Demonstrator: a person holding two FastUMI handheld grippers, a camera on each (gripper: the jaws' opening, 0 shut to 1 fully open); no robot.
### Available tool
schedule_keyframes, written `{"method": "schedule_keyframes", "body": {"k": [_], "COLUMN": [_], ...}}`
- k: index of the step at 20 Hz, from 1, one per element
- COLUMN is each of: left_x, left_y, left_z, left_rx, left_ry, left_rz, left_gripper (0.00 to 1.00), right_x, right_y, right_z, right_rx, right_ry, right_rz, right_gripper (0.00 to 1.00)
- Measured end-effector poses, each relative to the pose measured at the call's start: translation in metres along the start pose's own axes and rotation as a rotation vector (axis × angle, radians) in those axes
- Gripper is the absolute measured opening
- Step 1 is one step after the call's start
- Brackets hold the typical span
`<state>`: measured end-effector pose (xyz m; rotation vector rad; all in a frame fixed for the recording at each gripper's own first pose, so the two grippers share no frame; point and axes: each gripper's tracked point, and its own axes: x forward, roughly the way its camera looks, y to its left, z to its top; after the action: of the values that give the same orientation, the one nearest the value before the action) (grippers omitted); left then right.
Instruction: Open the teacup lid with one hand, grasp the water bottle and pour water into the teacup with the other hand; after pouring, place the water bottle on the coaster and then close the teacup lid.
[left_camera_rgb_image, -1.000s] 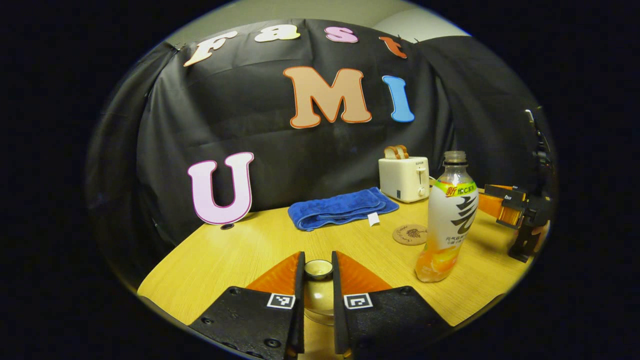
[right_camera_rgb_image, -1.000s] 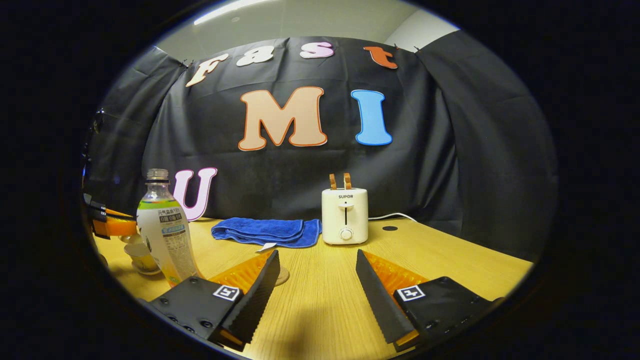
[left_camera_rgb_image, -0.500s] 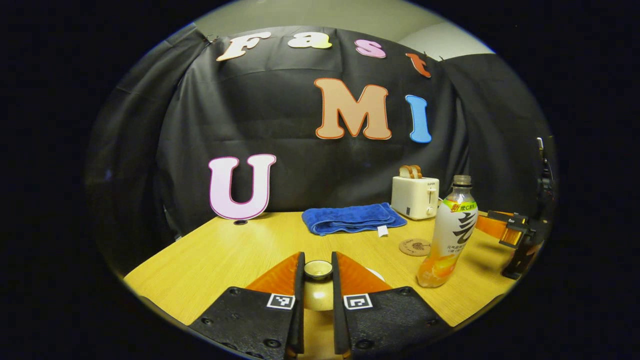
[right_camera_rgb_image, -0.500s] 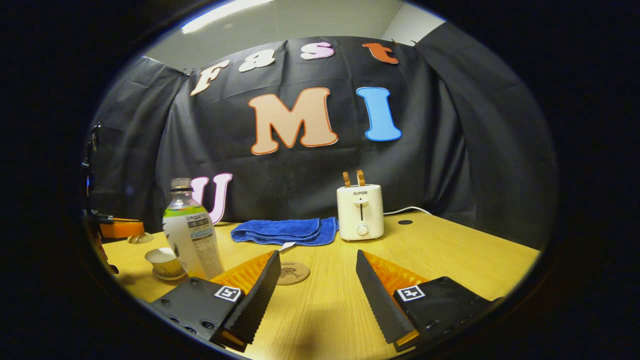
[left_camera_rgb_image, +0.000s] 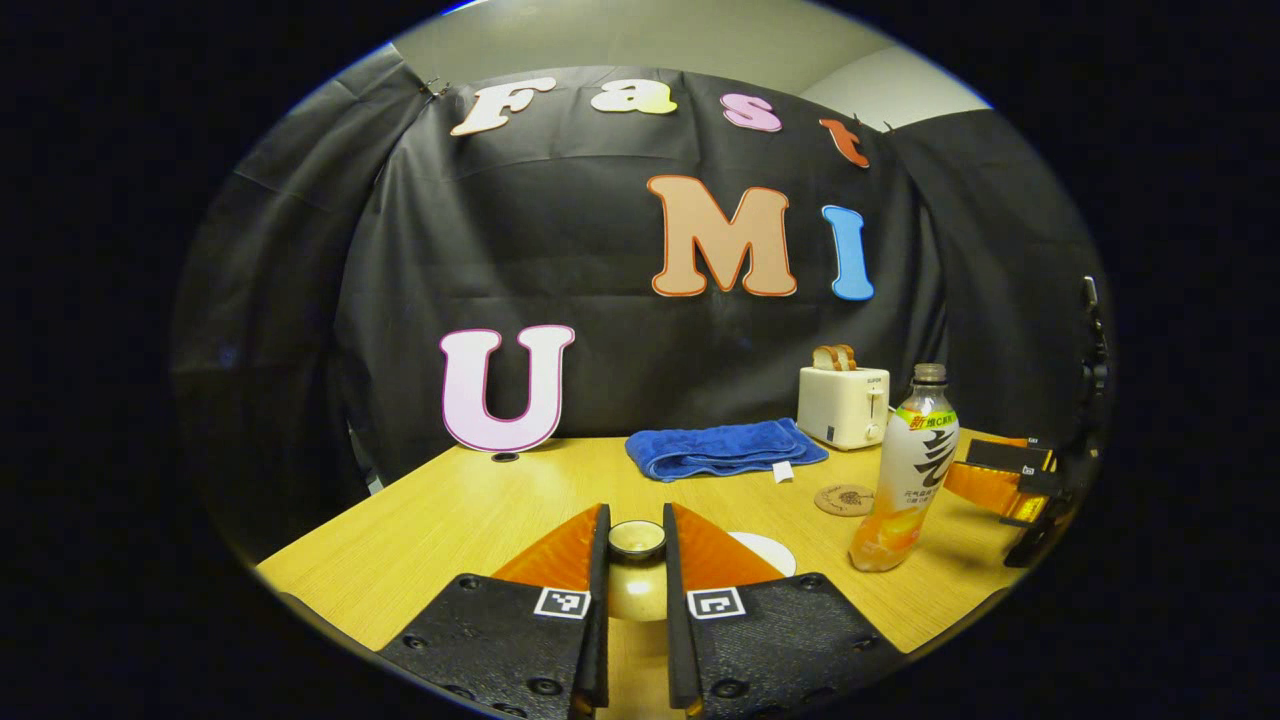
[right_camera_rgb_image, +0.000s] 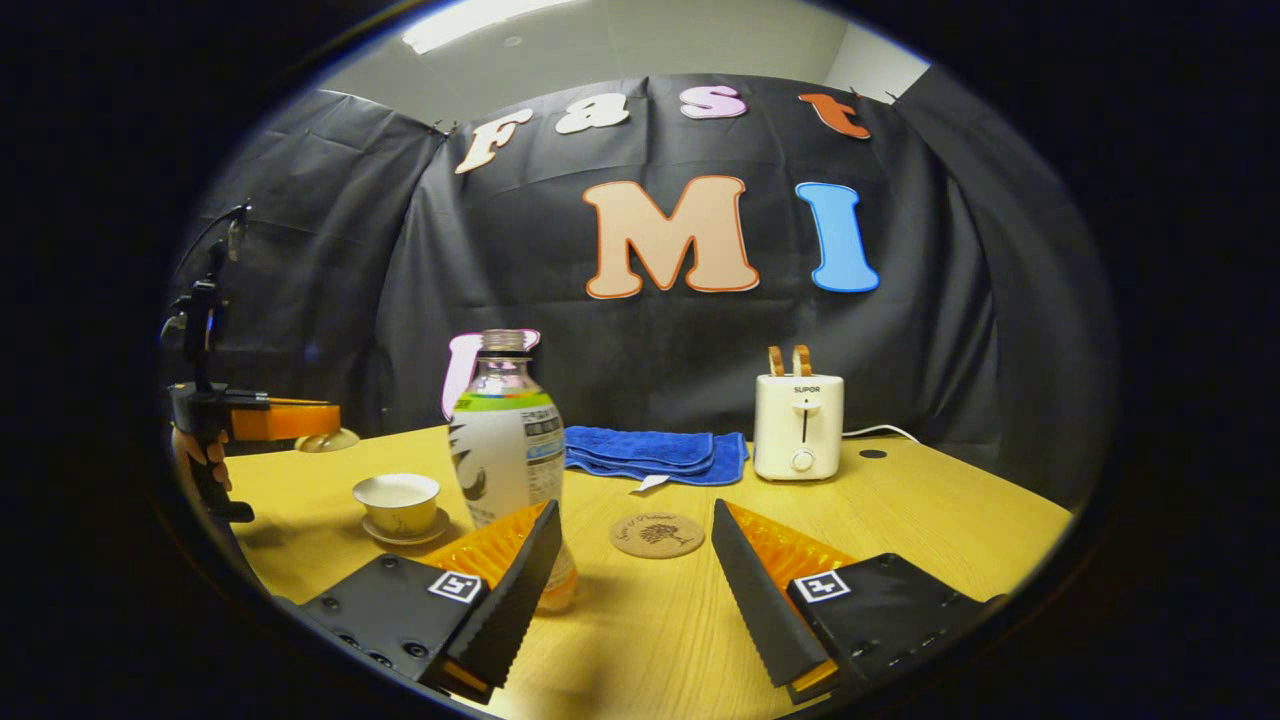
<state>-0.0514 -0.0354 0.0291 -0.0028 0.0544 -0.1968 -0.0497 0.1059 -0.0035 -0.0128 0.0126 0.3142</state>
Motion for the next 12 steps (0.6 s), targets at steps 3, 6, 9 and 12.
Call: {"method": "schedule_keyframes", "body": {"k": [3, 6, 9, 12], "left_x": [-0.002, -0.004, -0.006, -0.009], "left_y": [0.006, 0.011, 0.014, 0.02], "left_z": [-0.002, -0.002, -0.002, -0.001], "left_rx": [-0.01, -0.005, -0.002, -0.008], "left_ry": [0.003, 0.003, 0.002, -0.002], "left_rz": [0.01, 0.017, 0.022, 0.028], "left_gripper": [0.2, 0.2, 0.2, 0.2], "right_x": [-0.003, -0.004, 0.0, 0.009], "right_y": [0.018, 0.034, 0.047, 0.058], "right_z": [-0.001, -0.002, -0.003, -0.005], "right_rx": [-0.008, 0.003, 0.0, -0.014], "right_ry": [-0.002, 0.005, 0.01, 0.029], "right_rz": [0.046, 0.09, 0.117, 0.135], "right_gripper": [0.95, 0.96, 0.95, 0.95]}}
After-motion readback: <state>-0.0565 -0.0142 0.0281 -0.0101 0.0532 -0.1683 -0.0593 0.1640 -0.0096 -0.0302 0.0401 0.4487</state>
